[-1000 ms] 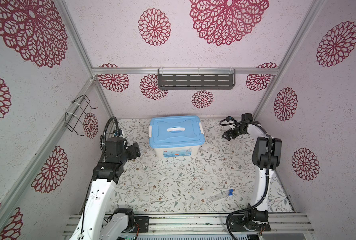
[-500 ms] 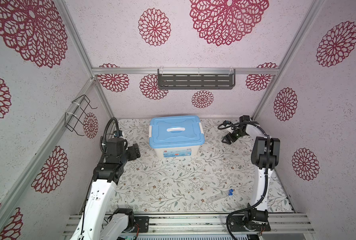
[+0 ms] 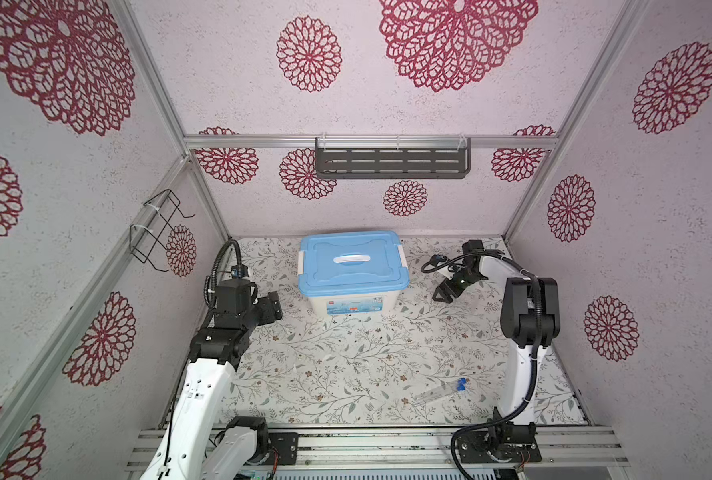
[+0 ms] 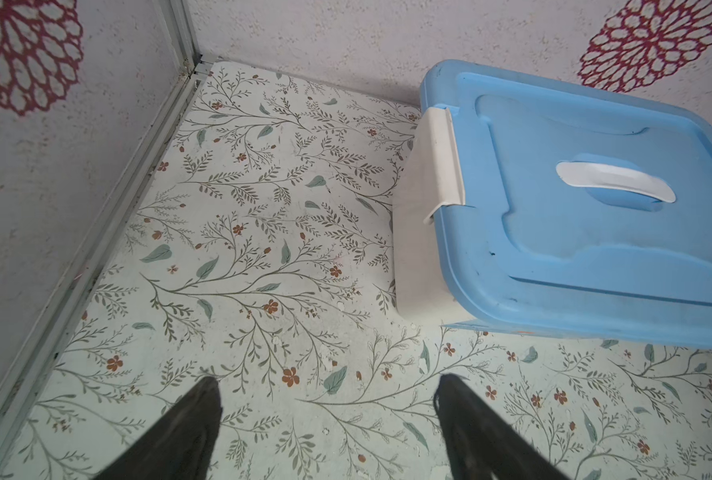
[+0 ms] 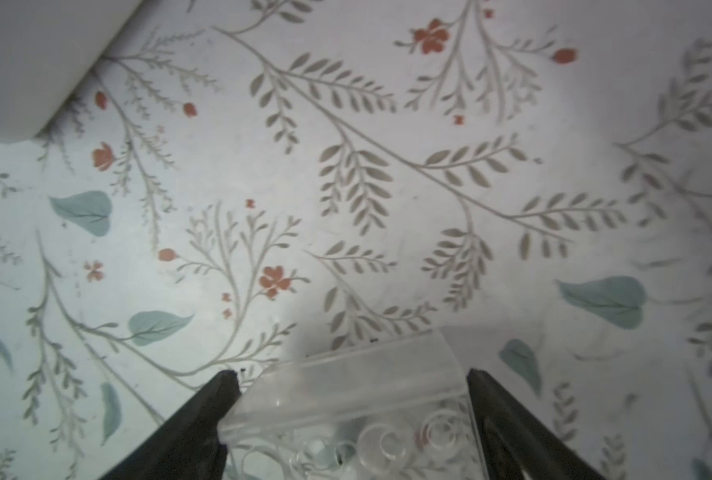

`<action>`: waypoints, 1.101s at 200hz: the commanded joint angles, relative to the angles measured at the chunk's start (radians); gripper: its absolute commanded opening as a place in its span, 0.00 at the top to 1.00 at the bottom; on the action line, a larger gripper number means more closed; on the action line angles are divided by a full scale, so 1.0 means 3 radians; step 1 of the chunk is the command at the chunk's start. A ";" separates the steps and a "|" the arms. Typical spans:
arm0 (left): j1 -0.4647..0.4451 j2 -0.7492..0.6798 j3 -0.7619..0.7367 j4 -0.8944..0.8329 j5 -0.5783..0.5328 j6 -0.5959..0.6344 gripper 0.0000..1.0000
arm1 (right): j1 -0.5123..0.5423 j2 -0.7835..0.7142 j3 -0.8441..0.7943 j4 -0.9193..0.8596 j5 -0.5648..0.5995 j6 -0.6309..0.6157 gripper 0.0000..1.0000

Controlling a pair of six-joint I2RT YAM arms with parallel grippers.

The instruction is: Organize the chemistry lab equipment

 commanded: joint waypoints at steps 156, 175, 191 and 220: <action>-0.0004 -0.0149 -0.0276 0.0360 0.0402 -0.0430 0.16 | 0.0766 -0.2197 -0.1930 0.1204 0.0585 0.1533 0.01; 0.0001 -0.0157 -0.0261 0.0363 0.0388 -0.0480 0.16 | 0.0770 -0.2576 -0.2032 0.1474 0.1298 0.2209 0.01; -0.0002 -0.0138 -0.0228 0.0395 0.0387 -0.0517 0.16 | 0.0757 -0.2906 -0.1972 0.1356 0.2266 0.3507 0.01; 0.0004 -0.0029 -0.0075 0.0484 0.0331 -0.0568 0.16 | 0.0568 -0.3334 -0.2039 0.0401 0.2081 0.4964 0.01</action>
